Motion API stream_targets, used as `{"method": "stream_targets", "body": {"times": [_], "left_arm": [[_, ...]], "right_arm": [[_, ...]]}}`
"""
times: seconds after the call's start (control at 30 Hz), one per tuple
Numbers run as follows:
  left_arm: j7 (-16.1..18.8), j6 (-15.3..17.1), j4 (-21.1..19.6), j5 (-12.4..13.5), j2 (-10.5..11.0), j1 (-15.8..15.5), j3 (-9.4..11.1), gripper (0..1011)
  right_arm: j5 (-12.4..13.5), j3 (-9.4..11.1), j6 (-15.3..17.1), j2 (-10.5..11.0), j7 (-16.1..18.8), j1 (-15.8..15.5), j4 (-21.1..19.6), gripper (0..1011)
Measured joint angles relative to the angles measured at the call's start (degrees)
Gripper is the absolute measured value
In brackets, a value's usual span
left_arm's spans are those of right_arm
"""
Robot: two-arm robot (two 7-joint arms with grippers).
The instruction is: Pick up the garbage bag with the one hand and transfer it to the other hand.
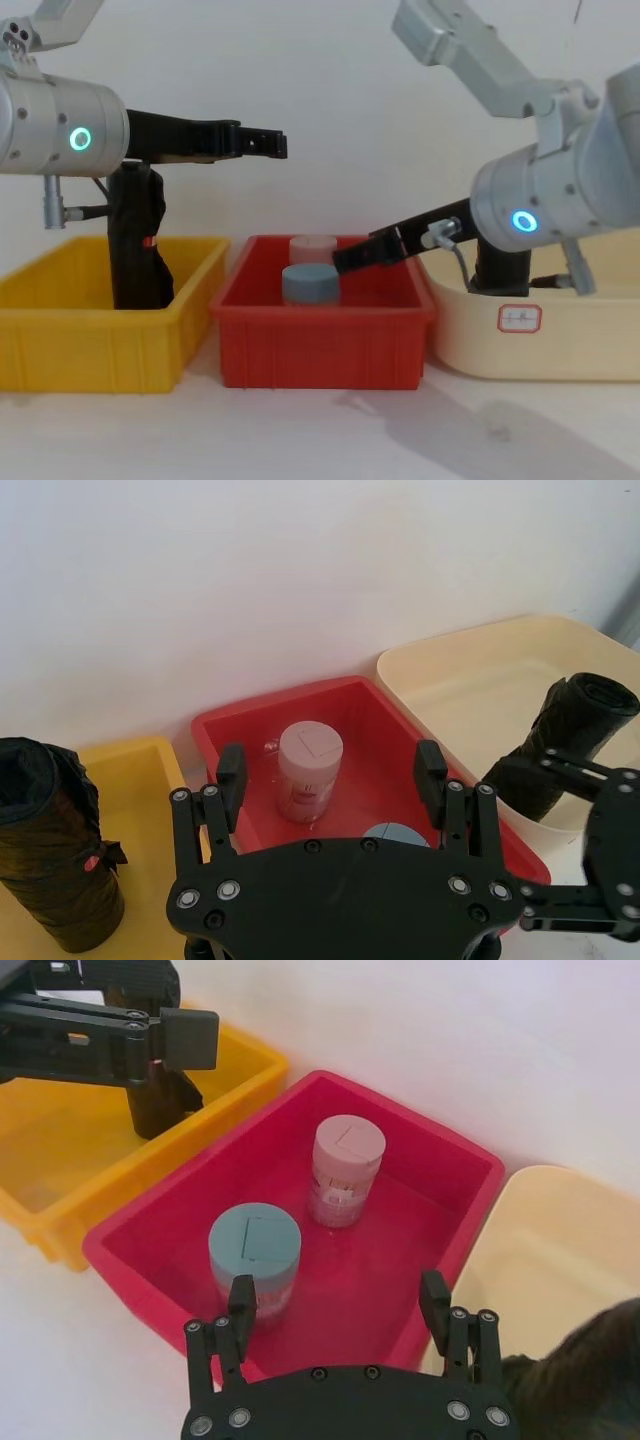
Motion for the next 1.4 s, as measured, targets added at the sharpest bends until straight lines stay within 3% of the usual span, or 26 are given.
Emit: {"method": "stream_targets", "body": {"times": [0.83, 1.4], "left_arm": [[0.00, 0.00, 0.00, 0.00, 0.00, 0.00, 0.00, 1000], [0.00, 0.00, 0.00, 0.01, 0.00, 0.00, 0.00, 1000]], "right_arm": [[-1.93, -2.83, -1.34, -4.88, 1.41, 3.29, 8.85, 1002], [-2.53, -2.82, -2.27, -6.99, 1.88, 4.86, 12.57, 1001]]}}
